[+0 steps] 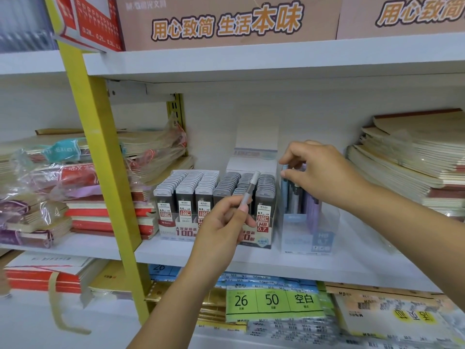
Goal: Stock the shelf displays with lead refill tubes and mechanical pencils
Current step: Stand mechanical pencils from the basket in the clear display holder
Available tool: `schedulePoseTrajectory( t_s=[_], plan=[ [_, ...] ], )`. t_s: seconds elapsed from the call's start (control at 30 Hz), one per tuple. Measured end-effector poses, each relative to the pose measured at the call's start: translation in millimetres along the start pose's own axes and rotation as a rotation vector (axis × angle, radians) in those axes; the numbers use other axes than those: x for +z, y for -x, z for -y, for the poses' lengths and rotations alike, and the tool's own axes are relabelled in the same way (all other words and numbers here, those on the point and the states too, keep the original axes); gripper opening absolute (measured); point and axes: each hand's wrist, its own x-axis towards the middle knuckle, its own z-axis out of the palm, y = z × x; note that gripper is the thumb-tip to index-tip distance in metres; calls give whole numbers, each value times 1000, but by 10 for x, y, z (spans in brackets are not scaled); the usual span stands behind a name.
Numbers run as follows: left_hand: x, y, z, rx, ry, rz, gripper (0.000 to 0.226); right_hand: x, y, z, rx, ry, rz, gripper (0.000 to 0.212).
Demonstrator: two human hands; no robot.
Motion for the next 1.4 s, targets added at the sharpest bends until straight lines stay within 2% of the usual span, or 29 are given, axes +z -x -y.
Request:
schedulePoseTrajectory(
  t_s=[0.2, 0.37, 0.5, 0.6, 0.93, 1.0, 1.07, 1.1, 1.2, 1.33, 1.4],
  plan=[
    [-13, 11, -13, -10, -13, -3, 19, 35, -54, -125, 51, -15, 81, 17],
    [3, 34, -46, -25, -2, -5, 24, 145, -73, -202, 79, 63, 121, 20],
    [38, 44, -85, -41, 15, -3, 26, 121, -49, -230, 31, 39, 35, 17],
    [68, 40, -104, -41, 25, -6, 25, 70, -40, -261, 10, 47, -14, 22],
    [143, 58, -129, -35, 47, -2, 19, 46, -16, -299, 30, 167, 174, 30],
    [160, 70, -135, -37, 56, 0, 20, 6, -10, -246, 24, 185, 142, 31],
    [181, 73, -153, -39, 68, 9, 20, -49, 69, -133, 33, 51, 19, 30],
    [192, 67, -164, -38, 69, 16, 21, -78, 128, -53, 62, -109, -11, 28],
    [265, 42, -158, -43, 58, 38, 21, -101, 324, 198, 162, -675, 70, 18],
    [353, 61, -118, -16, 12, 83, 20, -167, 415, 244, 237, -830, 4, 17],
    [347, 62, -56, 94, -191, 5, 17, -303, 405, 145, 234, -848, -125, 17]
  ],
)
